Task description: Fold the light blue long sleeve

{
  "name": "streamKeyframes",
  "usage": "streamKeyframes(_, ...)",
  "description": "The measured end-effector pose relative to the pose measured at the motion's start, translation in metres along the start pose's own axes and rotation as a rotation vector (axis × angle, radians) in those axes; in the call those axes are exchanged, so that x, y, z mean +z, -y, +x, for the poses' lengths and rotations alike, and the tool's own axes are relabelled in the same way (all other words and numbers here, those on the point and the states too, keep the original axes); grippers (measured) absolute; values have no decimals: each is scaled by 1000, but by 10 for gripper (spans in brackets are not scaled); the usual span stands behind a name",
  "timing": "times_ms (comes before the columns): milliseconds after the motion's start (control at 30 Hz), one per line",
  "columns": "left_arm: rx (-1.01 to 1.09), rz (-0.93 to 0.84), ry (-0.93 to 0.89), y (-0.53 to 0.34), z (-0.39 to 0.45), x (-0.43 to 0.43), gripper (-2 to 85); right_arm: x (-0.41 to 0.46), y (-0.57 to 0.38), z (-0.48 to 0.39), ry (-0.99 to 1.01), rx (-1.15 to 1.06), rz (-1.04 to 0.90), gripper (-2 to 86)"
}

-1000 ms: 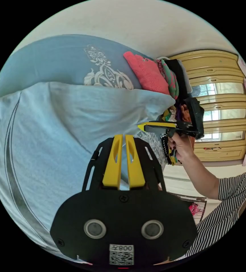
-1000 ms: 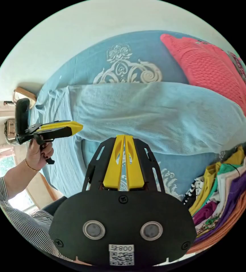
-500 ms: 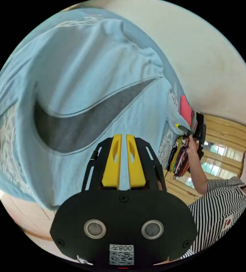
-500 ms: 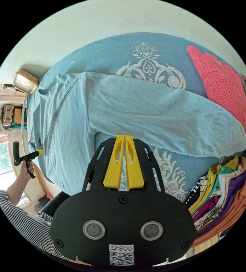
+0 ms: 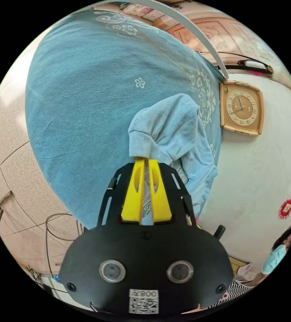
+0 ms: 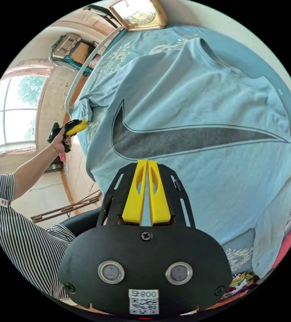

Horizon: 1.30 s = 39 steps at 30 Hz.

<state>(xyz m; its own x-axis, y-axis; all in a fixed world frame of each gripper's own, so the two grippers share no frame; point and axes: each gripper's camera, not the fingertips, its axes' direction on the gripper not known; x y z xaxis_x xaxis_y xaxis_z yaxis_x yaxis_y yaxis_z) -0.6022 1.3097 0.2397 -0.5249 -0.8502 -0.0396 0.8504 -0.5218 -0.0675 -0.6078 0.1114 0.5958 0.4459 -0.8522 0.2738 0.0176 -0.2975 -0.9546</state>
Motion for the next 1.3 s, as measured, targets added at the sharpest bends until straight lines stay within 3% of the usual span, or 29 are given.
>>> streamKeyframes(200,112,136,-274,33,-53,-97,11,49,94,-76,24,-178,-70,1)
streamKeyframes(500,295,284,-479,117,-61,-239,6,75,202,-157,-11,-354,-31,2)
streamKeyframes(700,419,327,-444,177,-48,-287,5,75,268,-184,-47,-373,49,11)
streamKeyframes(867,360,321,-294,218,-77,-299,4,82,312,-180,-109,-341,30,30)
streamKeyframes(933,256,311,-132,236,-106,-300,4,86,325,-171,-132,-303,28,35)
streamKeyframes(1100,14,400,-20,244,-149,-302,4,102,336,-146,-100,-187,5,41)
streamKeyframes(1200,28,451,10,245,-137,-300,7,105,336,-137,-78,-135,22,42)
streamKeyframes(1300,257,336,7,263,-84,-270,17,101,338,-129,-73,-85,58,44)
